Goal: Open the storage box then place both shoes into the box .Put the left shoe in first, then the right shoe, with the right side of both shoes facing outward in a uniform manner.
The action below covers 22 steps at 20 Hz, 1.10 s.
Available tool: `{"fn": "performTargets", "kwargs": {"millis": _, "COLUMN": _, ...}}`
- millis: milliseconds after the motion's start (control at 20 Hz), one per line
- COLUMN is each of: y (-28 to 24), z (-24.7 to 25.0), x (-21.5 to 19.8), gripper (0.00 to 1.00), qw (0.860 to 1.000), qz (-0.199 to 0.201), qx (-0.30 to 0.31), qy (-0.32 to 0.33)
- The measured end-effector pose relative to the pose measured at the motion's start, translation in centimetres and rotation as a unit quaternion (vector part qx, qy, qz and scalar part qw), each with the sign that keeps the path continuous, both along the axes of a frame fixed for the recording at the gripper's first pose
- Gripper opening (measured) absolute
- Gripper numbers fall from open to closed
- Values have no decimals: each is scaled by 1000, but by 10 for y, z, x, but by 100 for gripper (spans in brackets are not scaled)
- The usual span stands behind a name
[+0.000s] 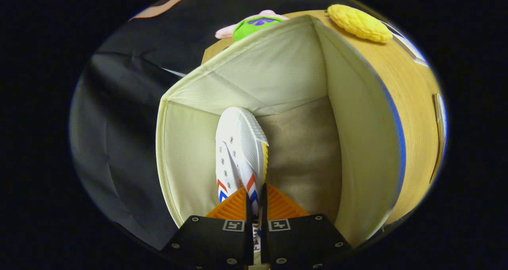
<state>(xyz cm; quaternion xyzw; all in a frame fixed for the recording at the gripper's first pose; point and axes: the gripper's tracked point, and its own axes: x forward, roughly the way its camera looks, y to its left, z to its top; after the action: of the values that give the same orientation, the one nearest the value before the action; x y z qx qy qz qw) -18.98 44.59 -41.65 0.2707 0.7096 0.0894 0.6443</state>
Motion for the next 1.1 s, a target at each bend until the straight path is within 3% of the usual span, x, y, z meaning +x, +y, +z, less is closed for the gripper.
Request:
{"fn": "performTargets", "kwargs": {"millis": 150, "y": 5, "z": 5, "x": -1, "gripper": 14, "qw": 1000, "qz": 4, "qx": 18, "qy": -7}}
{"fn": "performTargets", "kwargs": {"millis": 250, "y": 17, "z": 21, "x": 2, "gripper": 28, "qw": 998, "qz": 1, "qx": 64, "qy": 5}}
{"fn": "performTargets", "kwargs": {"millis": 350, "y": 25, "z": 42, "x": 5, "gripper": 57, "qw": 994, "qz": 3, "qx": 107, "qy": 12}}
{"fn": "performTargets", "kwargs": {"millis": 400, "y": 23, "z": 55, "x": 10, "gripper": 77, "qw": 992, "qz": 6, "qx": 124, "qy": -4}}
{"fn": "performTargets", "kwargs": {"millis": 600, "y": -8, "z": 106, "x": 15, "gripper": 91, "qw": 986, "qz": 11, "qx": 160, "qy": -49}}
{"fn": "performTargets", "kwargs": {"millis": 750, "y": -54, "z": 125, "x": 27, "gripper": 93, "qw": 983, "qz": 1, "qx": 151, "qy": -103}}
{"fn": "performTargets", "kwargs": {"millis": 1100, "y": -231, "z": 96, "x": 43, "gripper": 96, "qw": 980, "qz": -22, "qx": -6, "qy": -197}}
